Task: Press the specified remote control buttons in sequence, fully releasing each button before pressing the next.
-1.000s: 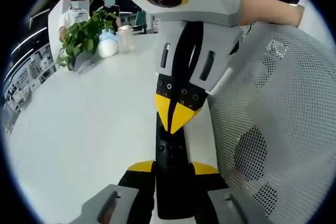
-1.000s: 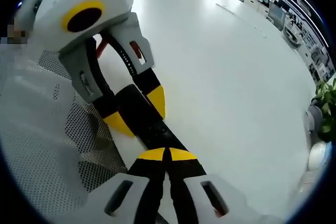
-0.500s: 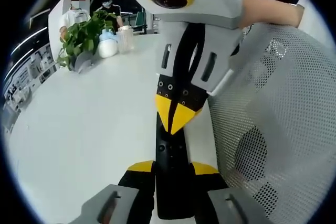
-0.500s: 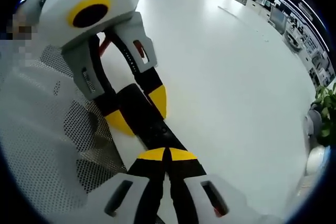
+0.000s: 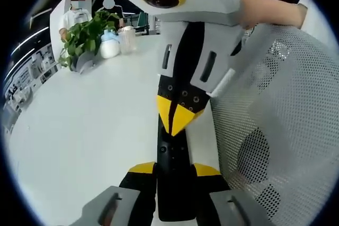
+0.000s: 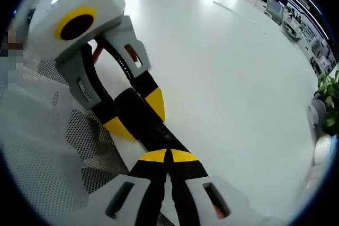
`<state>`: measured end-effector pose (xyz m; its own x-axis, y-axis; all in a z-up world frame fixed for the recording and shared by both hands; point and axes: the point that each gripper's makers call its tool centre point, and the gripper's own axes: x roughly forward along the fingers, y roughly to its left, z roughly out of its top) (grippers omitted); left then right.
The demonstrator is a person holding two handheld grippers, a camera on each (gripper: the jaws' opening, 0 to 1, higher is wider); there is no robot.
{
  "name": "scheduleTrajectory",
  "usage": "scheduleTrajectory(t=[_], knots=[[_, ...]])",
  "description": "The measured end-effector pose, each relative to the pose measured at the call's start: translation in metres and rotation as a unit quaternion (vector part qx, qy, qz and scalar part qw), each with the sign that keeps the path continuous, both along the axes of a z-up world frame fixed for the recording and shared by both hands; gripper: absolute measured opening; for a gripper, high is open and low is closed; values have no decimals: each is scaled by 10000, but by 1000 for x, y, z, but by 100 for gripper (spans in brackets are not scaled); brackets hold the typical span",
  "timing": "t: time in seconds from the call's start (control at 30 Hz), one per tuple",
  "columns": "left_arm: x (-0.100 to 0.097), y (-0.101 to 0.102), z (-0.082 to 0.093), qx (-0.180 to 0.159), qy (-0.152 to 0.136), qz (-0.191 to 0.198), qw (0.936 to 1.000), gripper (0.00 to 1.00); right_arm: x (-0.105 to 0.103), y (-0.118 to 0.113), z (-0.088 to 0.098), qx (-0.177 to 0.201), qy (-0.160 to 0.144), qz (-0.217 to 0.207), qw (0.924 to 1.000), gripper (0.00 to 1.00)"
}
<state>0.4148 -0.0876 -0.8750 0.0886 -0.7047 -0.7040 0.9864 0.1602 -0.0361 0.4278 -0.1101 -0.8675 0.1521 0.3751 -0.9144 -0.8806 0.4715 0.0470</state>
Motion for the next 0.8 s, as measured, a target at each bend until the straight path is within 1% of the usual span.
scheduleTrajectory(t=[0.23,0.33,0.4,0.8], knots=[[0,0,0,5,-6,-12,10000,25,-2,3,0,-8,-74,155,9999,0],[0,0,0,2,-2,-16,10000,25,-4,6,0,58,-13,174,9998,0],[0,0,0,4,-6,-18,10000,25,-5,6,0,33,-79,271,9996,0],[0,0,0,9,-13,-31,10000,25,-4,6,0,174,-167,281,9993,0]])
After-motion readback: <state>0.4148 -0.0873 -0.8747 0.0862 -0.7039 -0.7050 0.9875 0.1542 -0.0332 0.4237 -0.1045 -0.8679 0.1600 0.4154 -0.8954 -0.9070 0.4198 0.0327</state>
